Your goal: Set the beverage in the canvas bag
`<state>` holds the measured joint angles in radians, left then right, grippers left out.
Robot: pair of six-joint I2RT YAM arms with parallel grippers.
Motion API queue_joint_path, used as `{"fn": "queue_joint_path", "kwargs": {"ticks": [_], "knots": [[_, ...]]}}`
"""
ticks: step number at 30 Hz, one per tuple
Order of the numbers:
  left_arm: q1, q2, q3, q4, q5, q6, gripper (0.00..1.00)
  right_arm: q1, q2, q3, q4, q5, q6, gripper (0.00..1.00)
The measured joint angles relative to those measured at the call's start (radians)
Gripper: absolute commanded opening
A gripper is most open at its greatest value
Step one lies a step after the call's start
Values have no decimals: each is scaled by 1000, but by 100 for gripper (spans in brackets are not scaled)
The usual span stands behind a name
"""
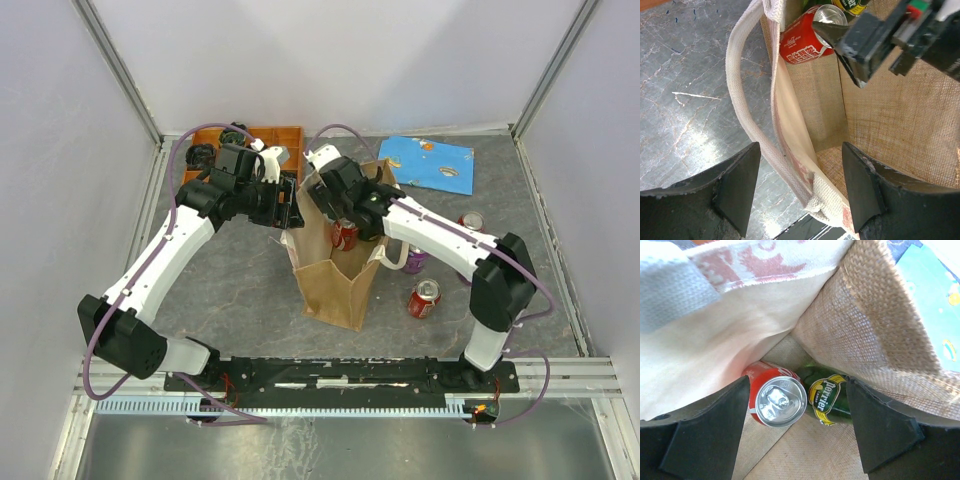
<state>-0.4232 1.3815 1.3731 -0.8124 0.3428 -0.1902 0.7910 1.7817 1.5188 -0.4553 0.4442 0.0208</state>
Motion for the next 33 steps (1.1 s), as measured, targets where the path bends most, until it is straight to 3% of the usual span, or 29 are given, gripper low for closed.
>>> {"fn": "queue_joint_path", "kwargs": {"ticks": [10,20,33], "knots": [[-3,0,49,-24,19,10,72,-31,-69,80,-55,-40,91,86],[-92,-37,52,-69,105,55,71,-304,-145,194,-280,-36,220,86],[-92,-140,-85,-111,154,54,67,-517,-236,72,-399,-150,307,86]]}}
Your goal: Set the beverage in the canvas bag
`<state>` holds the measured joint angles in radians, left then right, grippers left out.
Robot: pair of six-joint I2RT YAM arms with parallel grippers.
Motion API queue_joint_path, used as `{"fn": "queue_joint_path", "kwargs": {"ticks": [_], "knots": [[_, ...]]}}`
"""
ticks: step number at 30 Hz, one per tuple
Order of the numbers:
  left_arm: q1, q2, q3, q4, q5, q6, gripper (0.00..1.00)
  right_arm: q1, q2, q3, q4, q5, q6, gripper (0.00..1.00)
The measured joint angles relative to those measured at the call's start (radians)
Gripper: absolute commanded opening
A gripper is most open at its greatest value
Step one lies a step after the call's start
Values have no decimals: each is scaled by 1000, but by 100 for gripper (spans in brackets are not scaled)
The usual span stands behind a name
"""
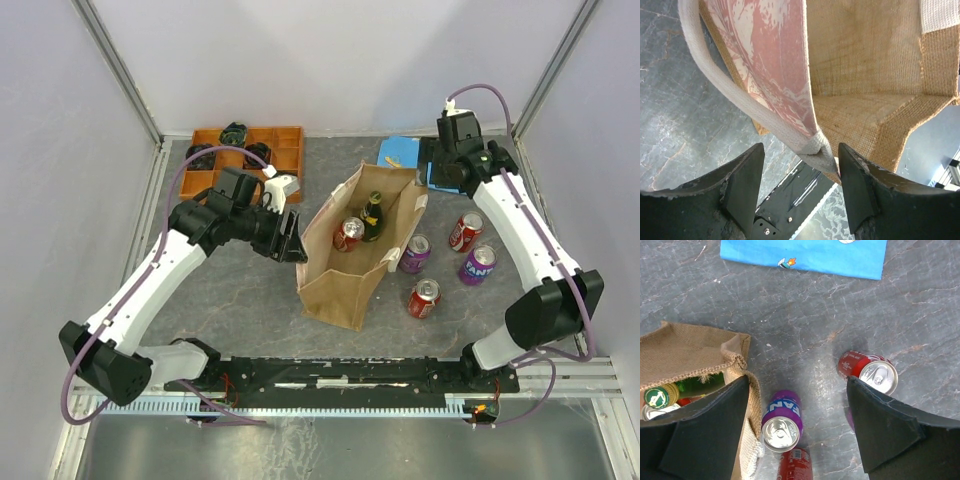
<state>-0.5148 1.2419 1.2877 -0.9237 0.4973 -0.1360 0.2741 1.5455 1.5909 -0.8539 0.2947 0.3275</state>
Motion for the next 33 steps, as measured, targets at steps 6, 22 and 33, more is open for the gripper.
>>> {"fn": "queue_joint_path", "kwargs": {"ticks": [6,22,33], "knots": [[0,-31,-37,-7,4,0,67,-21,-40,-40,32,-79,18,87],[0,2,-52,7,2,0,67,-29,-119,11,125,-248,53,86],[0,6,-52,13,1,0,68,-235,135,227,-150,-142,24,97]]}}
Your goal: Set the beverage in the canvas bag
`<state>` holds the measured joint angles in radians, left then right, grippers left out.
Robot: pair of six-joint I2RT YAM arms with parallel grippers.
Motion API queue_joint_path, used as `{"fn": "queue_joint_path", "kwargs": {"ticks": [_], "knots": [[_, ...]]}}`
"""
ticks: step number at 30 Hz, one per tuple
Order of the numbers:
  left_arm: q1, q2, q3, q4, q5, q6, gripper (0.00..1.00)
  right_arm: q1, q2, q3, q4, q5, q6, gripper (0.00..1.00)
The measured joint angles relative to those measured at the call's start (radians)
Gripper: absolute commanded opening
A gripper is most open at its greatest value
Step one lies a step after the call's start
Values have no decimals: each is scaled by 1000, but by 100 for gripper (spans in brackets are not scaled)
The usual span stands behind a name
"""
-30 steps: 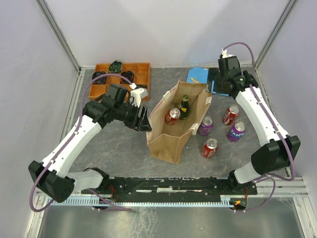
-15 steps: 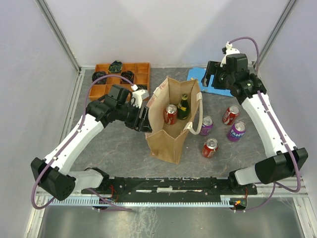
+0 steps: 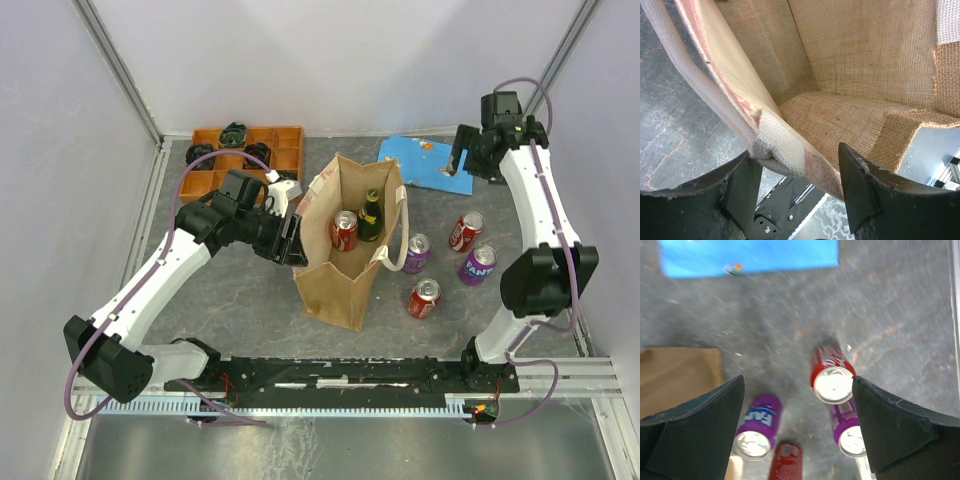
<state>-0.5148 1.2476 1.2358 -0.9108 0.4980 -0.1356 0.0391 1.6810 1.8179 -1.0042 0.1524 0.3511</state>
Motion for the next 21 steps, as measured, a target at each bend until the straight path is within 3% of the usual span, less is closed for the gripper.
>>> {"fn": "queue_joint_path", "kwargs": {"ticks": [7,18,21], "knots": [[0,0,0,0,-1,0,68,-57,126,-100,-116,13,-46,97],[0,0,1,0,-1,0,68,-95,170,-249,-106,6,-61,95],[0,0,1,0,0,0,68,-101,180,-278,-96,6,-61,85]]}}
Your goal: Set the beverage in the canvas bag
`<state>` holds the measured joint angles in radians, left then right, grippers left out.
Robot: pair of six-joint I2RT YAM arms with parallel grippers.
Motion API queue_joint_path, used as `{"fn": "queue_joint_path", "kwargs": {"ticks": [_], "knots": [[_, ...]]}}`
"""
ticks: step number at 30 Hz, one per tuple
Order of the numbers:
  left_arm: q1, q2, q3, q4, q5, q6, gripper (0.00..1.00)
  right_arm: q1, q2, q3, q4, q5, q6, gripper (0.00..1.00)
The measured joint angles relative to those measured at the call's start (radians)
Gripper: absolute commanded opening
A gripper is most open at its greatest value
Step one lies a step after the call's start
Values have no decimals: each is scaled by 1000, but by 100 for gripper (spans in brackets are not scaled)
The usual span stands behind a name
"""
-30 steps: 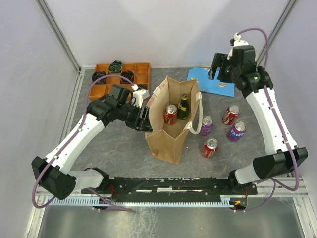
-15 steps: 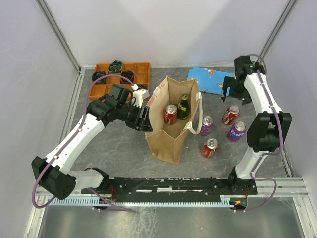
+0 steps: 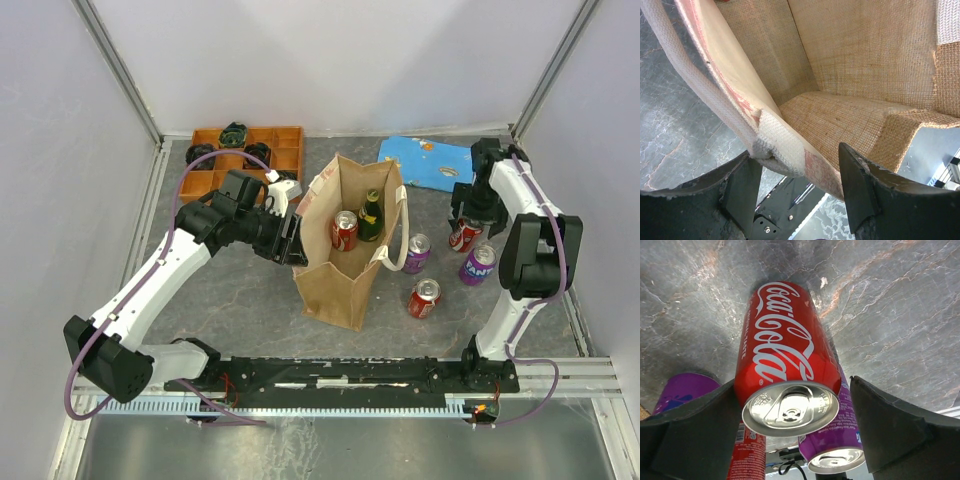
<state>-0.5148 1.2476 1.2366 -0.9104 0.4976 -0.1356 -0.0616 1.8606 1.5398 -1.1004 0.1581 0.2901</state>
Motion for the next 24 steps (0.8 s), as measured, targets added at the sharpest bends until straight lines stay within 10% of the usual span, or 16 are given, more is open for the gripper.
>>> {"fn": "queue_joint_path", "kwargs": {"ticks": [9,15,24], "knots": [[0,0,0,0,0,0,68,-4,-4,-28,14,-11,-3,1],[0,0,0,0,0,0,68,5,-5,67,-63,-37,-3,0],[0,0,0,3,-1,0,68,274,-18,812,-235,-19,14,0]]}}
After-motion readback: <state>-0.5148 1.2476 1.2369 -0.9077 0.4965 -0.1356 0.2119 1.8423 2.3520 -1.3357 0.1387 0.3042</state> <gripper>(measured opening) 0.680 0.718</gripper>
